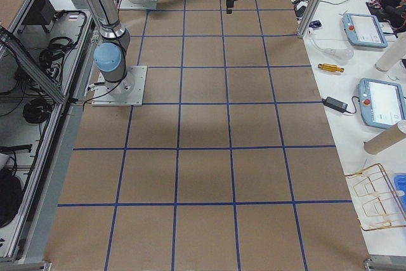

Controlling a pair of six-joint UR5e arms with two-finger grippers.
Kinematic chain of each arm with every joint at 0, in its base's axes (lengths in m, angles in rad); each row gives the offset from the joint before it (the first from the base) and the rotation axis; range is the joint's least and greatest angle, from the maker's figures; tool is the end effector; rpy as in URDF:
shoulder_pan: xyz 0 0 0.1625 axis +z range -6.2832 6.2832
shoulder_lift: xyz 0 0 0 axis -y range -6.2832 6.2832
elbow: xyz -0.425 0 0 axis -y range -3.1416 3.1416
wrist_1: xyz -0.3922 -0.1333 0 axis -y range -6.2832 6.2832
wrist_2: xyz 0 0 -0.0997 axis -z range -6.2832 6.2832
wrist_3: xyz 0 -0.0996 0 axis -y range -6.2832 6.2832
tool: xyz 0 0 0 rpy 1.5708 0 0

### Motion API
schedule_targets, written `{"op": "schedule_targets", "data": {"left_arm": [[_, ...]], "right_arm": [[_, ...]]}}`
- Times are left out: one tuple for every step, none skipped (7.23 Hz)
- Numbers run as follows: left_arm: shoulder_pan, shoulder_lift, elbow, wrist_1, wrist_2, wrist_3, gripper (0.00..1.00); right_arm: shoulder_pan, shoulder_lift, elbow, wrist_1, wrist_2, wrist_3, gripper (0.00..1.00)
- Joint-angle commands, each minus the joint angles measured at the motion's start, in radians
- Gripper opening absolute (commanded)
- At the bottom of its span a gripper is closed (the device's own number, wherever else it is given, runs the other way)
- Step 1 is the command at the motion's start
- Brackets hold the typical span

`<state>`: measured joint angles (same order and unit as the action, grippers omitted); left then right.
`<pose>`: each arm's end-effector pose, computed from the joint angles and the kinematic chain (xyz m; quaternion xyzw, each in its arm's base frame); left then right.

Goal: Weigh mango
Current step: 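Lift the mango with the left gripper toward the scale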

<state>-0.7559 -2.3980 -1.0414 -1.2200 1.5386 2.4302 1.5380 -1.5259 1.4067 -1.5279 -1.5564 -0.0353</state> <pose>0.4831 -0.6430 0.2410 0.7226 0.6906 -0.0147 0.0273 0.1178 -0.5196 0.5420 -0.0015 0.9992 -0.0384 0.0059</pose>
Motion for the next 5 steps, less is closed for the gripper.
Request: {"op": "schedule_targets", "data": {"left_arm": [[-0.071,0.098,-0.115,0.004,0.005,-0.04,0.0],[-0.113,0.135,-0.164,0.007,0.008,-0.103,0.0],[-0.162,0.16,-0.207,0.008,0.006,-0.141,0.0],[-0.201,0.171,-0.242,0.011,0.006,-0.184,0.0],[-0.236,0.18,-0.279,0.016,0.005,-0.244,0.0]], "right_arm": [[0.001,0.0,0.0,0.0,0.001,0.0,1.0],[0.001,0.001,0.0,0.0,0.001,0.0,1.0],[-0.001,0.001,0.0,0.0,-0.001,0.0,1.0],[0.001,0.0,0.0,0.0,0.001,0.0,1.0],[0.001,0.001,0.0,0.0,0.001,0.0,1.0]]}}
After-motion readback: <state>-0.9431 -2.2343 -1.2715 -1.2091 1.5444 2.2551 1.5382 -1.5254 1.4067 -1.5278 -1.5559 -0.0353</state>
